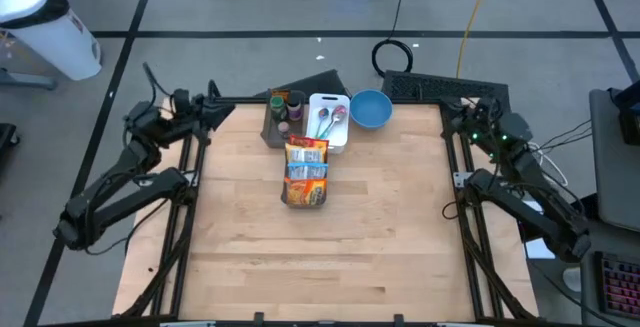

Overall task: Pick & Place Food Item
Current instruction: Return to Home Position

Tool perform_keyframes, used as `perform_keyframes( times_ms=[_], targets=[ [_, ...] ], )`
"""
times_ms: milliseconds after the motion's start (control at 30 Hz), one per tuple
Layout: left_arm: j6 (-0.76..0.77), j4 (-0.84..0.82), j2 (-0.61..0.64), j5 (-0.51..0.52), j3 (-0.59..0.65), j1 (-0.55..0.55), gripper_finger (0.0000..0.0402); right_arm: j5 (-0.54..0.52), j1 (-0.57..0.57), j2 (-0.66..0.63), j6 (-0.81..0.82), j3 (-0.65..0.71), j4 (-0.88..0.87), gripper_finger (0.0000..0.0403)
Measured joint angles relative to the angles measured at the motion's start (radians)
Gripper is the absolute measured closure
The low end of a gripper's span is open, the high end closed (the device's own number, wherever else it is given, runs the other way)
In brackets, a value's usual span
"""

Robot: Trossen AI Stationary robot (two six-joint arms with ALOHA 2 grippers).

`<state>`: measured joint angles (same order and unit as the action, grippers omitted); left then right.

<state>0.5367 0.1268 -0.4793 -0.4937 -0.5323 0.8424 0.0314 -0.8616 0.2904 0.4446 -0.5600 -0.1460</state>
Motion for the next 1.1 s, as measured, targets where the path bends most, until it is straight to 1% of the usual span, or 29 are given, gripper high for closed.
perform_keyframes(
  times_ms=[100,233,333,433,500,567,633,733,867,967,1033,1100],
  targets=[
    [0.009,0.003,0.065,0.004,0.046,0.017,0.0385,-0.001,0.0,-0.006,0.019,0.052,0.036,0.0403],
    [0.028,0.007,0.152,0.019,0.119,0.044,0.0397,-0.001,0.0,0.001,-0.008,0.057,0.047,0.0403],
    [0.048,0.016,0.21,0.045,0.179,0.06,0.0391,-0.003,0.0,0.013,-0.024,0.057,0.045,0.0403],
    [0.08,0.069,0.26,0.05,0.244,0.075,0.0387,-0.005,0.0,0.03,-0.03,0.057,0.037,0.0403],
    [0.106,0.111,0.29,0.049,0.283,0.082,0.0394,-0.007,0.0,0.042,-0.03,0.057,0.038,0.0403],
    [0.124,0.133,0.317,0.049,0.319,0.09,0.0397,-0.008,0.0,0.052,-0.03,0.057,0.043,0.0403],
    [0.14,0.138,0.345,0.049,0.349,0.097,0.0392,-0.008,0.0,0.06,-0.028,0.057,0.045,0.0403],
    [0.159,0.139,0.38,0.048,0.382,0.108,0.0387,-0.008,0.0,0.069,-0.023,0.057,0.044,0.0403],
    [0.162,0.139,0.421,0.022,0.411,0.122,0.0397,-0.011,0.0,0.078,-0.019,0.057,0.045,0.0403],
    [0.166,0.136,0.447,0.022,0.427,0.135,0.0389,-0.012,0.0,0.083,-0.017,0.057,0.045,0.0403],
    [0.166,0.126,0.458,0.023,0.437,0.146,0.0388,-0.011,0.0,0.087,-0.011,0.057,0.044,0.0403],
    [0.163,0.095,0.464,0.022,0.445,0.157,0.0395,-0.009,0.0,0.09,-0.005,0.057,0.044,0.0403]
  ],
)
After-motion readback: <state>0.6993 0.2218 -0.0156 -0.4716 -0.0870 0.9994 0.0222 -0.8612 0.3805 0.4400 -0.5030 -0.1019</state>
